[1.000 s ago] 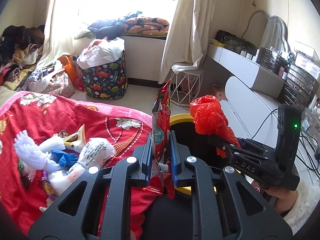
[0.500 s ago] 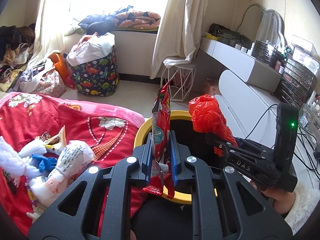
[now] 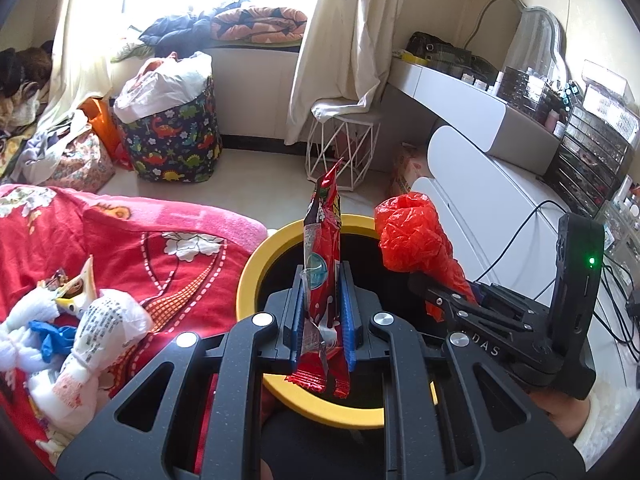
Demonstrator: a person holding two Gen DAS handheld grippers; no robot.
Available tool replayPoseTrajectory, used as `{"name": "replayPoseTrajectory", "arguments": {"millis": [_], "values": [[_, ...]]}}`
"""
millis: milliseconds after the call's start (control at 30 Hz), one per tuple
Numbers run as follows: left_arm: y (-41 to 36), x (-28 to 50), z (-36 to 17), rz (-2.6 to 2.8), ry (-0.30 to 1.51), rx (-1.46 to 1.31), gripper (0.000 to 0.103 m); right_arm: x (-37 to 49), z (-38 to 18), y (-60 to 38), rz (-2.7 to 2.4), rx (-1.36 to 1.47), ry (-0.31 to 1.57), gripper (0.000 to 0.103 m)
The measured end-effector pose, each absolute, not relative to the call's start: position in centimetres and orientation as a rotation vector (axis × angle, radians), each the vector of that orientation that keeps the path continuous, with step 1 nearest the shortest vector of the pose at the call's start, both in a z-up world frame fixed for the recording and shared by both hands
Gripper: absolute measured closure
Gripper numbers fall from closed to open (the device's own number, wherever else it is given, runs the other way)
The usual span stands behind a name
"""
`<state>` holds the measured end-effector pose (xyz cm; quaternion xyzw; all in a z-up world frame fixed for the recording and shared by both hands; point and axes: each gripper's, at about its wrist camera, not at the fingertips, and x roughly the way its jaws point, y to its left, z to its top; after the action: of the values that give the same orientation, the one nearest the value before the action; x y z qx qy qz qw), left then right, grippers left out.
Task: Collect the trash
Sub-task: 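Carry the red bag and red wrapper in both tools over the yellow-rimmed bin, then open the right tool and left tool to drop both items into the bin, then move both tools back over the bed toward the white toy and bags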
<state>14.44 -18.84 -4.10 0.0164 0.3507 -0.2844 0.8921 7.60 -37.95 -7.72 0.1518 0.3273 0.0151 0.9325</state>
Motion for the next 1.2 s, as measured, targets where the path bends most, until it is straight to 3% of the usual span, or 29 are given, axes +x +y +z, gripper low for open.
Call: {"name": "replayPoseTrajectory", "arguments": {"millis": [133, 167, 200, 267, 333, 400, 500, 667, 1200], "values": [[-19.7, 15.2, -4.4, -0.61, 0.741, 0.032, 0.091, 7.6, -8.1, -38.4, -0.003, 0.318, 0.678, 0.063], [-19.9, 15.4, -4.5, -0.62, 0.746, 0.029, 0.084, 7.7, -8.1, -38.4, -0.009, 0.323, 0.679, 0.059], [-20.0, 15.6, -4.5, -0.618, 0.743, 0.026, 0.065, 7.7, -8.2, -38.6, -0.011, 0.333, 0.678, 0.055], [-19.9, 15.8, -4.4, -0.614, 0.735, 0.008, 0.043, 7.7, -8.3, -38.9, -0.035, 0.337, 0.676, 0.043], [-19.6, 15.9, -4.4, -0.608, 0.733, -0.011, 0.041, 7.6, -8.4, -39.1, -0.047, 0.345, 0.671, 0.041], [-19.3, 15.8, -4.4, -0.59, 0.723, -0.011, 0.022, 7.6, -8.5, -39.3, -0.056, 0.351, 0.67, 0.038], [-18.5, 15.2, -4.1, -0.571, 0.703, -0.03, 0.012, 7.3, -8.6, -39.3, -0.063, 0.357, 0.661, 0.036], [-17.0, 13.7, -3.4, -0.52, 0.657, -0.045, 0.011, 7.0, -8.0, -39.0, -0.043, 0.356, 0.632, 0.027], [-12.7, 10.7, -0.7, -0.396, 0.527, -0.065, 0.011, 5.8, -5.7, -35.8, 0.006, 0.306, 0.578, 0.019]]}}
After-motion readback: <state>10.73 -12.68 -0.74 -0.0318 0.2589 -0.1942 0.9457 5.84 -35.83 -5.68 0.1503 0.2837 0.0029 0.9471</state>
